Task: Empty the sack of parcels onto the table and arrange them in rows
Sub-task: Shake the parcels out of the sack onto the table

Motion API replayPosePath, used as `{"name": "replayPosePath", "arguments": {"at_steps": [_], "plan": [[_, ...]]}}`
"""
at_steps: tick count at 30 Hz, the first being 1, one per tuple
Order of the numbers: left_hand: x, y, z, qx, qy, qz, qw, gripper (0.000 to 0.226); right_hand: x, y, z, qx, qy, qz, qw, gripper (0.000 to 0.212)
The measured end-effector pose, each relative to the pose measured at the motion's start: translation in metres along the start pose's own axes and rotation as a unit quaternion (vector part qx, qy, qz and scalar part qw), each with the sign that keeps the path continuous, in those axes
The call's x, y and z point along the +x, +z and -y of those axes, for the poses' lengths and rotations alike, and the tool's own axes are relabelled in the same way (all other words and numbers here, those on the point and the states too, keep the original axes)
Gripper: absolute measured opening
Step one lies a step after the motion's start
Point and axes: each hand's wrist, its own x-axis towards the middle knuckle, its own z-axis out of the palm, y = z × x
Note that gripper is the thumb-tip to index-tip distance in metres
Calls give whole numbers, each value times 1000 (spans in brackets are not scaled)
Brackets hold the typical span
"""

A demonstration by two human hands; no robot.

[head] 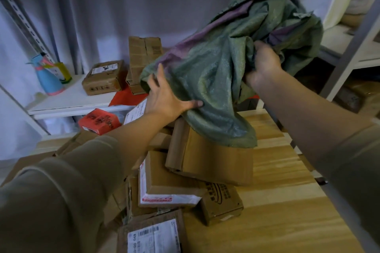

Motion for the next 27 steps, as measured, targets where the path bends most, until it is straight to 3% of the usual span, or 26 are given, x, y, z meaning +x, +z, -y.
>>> {"name": "replayPosePath", "arguments": {"at_steps": [5, 10, 13, 16, 21, 25, 27], "plan": [[20, 6, -19, -27, 68, 140, 987, 147, -13, -5, -10, -36, 81, 62, 994, 37], [26, 21, -24, -117, 115, 157, 974, 102, -18, -4, -27, -52, 106, 99, 988, 36], [27, 32, -20, -213, 91, 141, 963, 68, -13, -9, -35, -55, 130, 96, 985, 39], [26, 29, -25, -263, 60, 137, 953, 34, -6, -15, -37, -148, 132, 96, 976, 45], [36, 18, -31, -212, 24, 74, 974, 32, -8, -20, -33, -374, 76, 40, 924, 71], [27, 10, -41, -367, -47, 97, 924, 22, -8, -18, -34, -333, 135, 112, 927, 58], [25, 9, -39, -361, -57, 128, 922, 13, -6, -15, -38, -299, 153, 134, 932, 56]]}}
